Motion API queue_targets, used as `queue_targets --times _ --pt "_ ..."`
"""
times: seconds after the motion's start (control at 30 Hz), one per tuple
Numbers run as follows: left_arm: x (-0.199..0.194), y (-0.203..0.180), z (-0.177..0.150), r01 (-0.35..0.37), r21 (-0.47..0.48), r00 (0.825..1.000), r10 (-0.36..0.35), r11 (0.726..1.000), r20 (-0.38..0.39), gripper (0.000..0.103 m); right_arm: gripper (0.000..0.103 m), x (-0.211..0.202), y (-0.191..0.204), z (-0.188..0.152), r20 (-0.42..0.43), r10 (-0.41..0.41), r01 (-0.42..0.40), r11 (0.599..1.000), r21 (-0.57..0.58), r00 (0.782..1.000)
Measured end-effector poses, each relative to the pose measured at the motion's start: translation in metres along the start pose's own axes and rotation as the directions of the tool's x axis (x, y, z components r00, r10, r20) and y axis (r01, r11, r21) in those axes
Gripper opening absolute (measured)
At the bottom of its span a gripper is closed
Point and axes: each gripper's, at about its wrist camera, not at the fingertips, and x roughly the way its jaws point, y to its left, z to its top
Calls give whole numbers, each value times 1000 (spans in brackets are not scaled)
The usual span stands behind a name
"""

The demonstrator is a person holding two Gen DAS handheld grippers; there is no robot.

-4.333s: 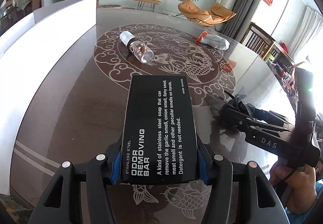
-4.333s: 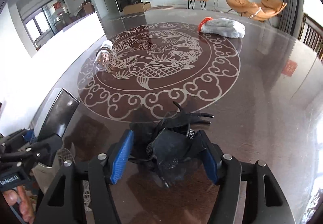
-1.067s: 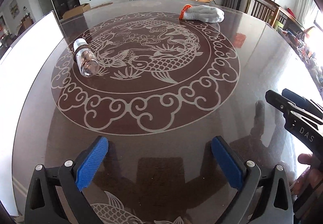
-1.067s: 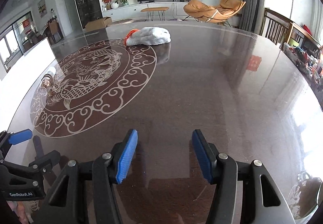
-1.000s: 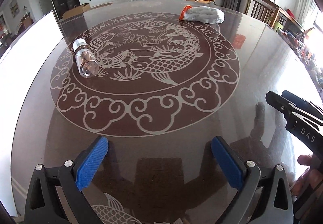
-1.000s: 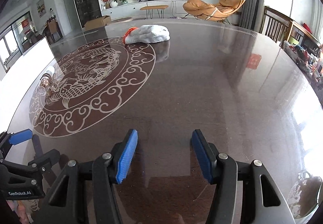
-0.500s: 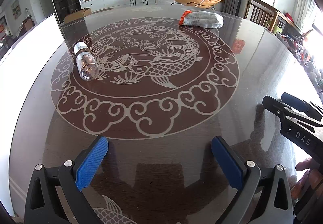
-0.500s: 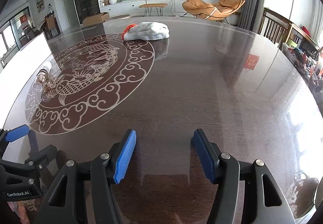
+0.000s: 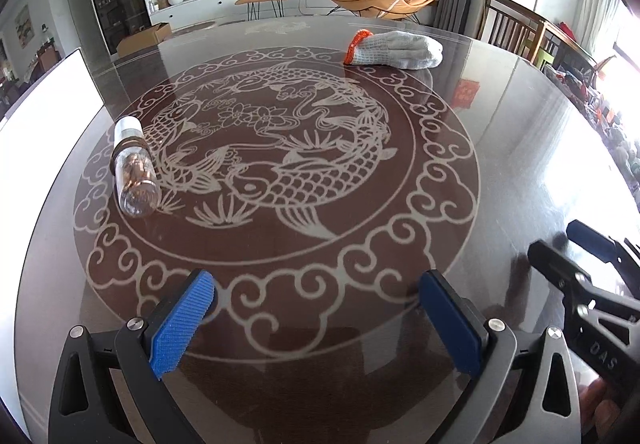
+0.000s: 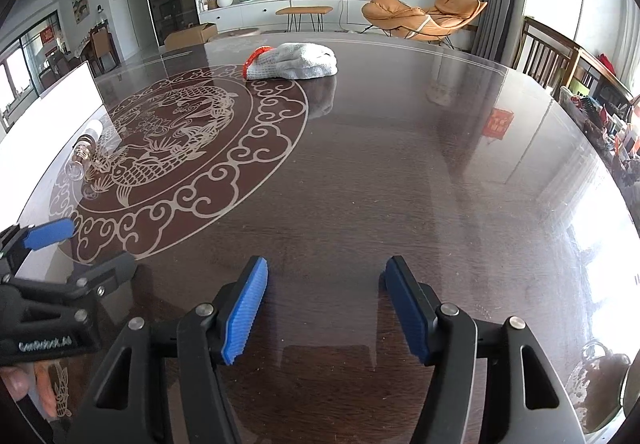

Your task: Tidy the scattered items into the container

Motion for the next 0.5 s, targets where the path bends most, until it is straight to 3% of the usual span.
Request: queue_targets --times 0.2,0.5 --pt "6 10 6 -50 -77 999 51 996 15 103 63 0 0 0 0 0 0 1000 0 1000" --pt "8 11 8 -51 -80 999 53 995 13 103 63 0 0 0 0 1 -1 1000 -1 1000"
